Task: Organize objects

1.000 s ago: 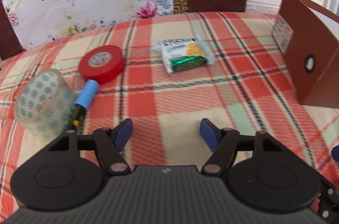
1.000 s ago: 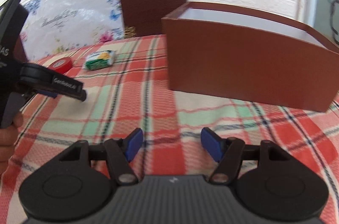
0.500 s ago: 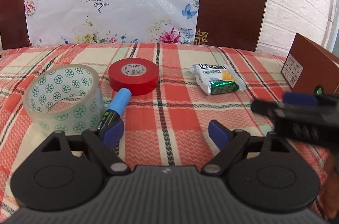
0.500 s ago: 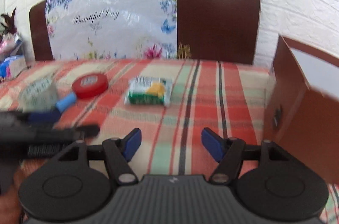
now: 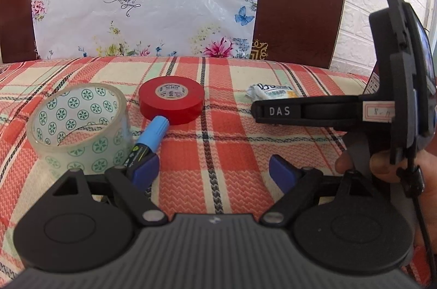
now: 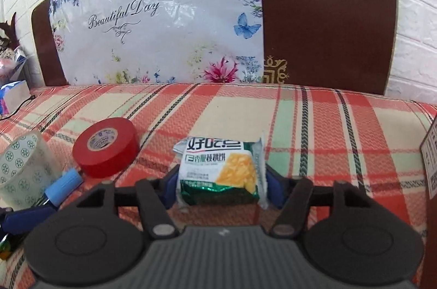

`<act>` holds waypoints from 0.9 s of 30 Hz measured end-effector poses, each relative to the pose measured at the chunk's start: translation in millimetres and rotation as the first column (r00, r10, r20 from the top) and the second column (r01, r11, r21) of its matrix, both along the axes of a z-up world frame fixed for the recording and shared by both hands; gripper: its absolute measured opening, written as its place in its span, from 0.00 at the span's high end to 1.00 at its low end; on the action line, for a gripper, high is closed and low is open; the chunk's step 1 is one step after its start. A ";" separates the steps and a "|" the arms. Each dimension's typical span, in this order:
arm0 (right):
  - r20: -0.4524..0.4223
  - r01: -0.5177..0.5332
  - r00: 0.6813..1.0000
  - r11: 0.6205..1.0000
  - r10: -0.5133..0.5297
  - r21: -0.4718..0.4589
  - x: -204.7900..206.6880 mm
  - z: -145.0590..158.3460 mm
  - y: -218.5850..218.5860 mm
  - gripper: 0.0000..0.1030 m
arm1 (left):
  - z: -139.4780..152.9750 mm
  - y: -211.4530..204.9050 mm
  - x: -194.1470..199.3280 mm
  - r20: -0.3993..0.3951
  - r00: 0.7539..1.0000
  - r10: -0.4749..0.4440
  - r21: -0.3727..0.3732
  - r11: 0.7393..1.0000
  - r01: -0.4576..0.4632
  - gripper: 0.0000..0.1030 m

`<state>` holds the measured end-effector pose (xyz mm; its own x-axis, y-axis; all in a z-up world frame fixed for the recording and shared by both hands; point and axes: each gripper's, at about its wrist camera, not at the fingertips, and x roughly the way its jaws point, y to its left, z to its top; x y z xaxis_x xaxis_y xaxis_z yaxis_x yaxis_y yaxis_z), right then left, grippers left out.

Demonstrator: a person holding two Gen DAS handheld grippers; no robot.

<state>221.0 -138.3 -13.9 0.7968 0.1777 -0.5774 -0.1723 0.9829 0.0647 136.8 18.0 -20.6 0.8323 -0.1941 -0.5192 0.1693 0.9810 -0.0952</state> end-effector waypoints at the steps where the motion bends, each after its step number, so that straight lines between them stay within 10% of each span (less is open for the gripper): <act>1: 0.001 0.008 1.000 1.000 -0.008 0.002 -1.1 0.1 -0.8 0.48 | 0.0 -0.6 -0.7 0.000 1.000 0.001 0.002 1.000 -0.001 0.14; 27: -0.019 0.153 0.987 0.979 -0.157 -0.134 -202.5 9.6 -54.1 0.48 | -2.4 -16.4 -7.7 -0.040 0.999 0.000 0.148 0.989 0.006 0.06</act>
